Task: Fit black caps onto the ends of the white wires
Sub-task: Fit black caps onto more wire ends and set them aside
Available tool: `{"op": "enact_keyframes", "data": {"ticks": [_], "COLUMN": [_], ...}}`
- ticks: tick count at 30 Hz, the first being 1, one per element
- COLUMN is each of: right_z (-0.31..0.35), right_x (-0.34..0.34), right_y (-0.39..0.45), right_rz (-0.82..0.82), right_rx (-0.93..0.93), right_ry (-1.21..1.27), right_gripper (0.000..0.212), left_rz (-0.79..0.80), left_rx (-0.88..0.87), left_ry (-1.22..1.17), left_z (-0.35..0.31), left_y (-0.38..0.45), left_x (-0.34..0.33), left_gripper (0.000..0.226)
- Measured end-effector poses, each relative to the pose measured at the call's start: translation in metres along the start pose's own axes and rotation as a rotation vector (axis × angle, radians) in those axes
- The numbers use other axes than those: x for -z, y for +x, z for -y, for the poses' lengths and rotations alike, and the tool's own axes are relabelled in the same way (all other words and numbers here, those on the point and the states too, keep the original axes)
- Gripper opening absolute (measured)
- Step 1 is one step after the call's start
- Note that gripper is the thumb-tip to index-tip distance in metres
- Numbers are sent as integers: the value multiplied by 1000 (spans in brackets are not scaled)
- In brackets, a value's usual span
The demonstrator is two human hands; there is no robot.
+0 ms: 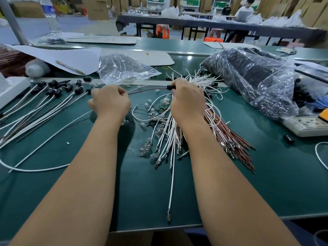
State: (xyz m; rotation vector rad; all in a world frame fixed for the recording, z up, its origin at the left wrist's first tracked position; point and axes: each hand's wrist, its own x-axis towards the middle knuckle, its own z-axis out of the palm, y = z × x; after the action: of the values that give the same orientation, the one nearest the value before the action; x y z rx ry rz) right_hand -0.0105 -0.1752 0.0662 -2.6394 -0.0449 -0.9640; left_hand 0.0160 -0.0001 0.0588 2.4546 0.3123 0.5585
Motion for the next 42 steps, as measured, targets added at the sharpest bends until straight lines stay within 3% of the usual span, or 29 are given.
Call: {"op": "enact_keyframes", "data": {"ticks": [3,6,11,18,22,24,31,34,42], "right_z": [7,13,9,14,10,7,8,7,5], "right_x": [-1,0,-1,-1,-1,1,6,6,4], "right_y": [0,-1,-1,-3,0,1,3,3,5], "right_rz": [43,97,107,160,107,105,129,108,99], "right_rx": [47,93,49,36,-115,-184,-377,-344,-326], "right_ry": [72,206,237,439,562,609,856,865,899], "right_gripper": [18,15,15,16,26,18,18,9,13], "left_rz": [-27,43,48,101,74,48,84,85,132], "left_rx": [-320,-584,-433,-555,-461,-433,-476,-484,-511], "left_ry": [-52,-212,-255,-331,-430,-472,-495,-493,-429], "left_z": [-11,-20,-7,-26,-19,-18,-18,-19,-19], "left_y": [-9,-12,-6,-16,-13,-11,-14,-13,-16], "left_x": [-4,-7,-5,-6,-6,-4,-4,-5,-7], "left_gripper": [29,17,12,11,13,13,11,12,9]}}
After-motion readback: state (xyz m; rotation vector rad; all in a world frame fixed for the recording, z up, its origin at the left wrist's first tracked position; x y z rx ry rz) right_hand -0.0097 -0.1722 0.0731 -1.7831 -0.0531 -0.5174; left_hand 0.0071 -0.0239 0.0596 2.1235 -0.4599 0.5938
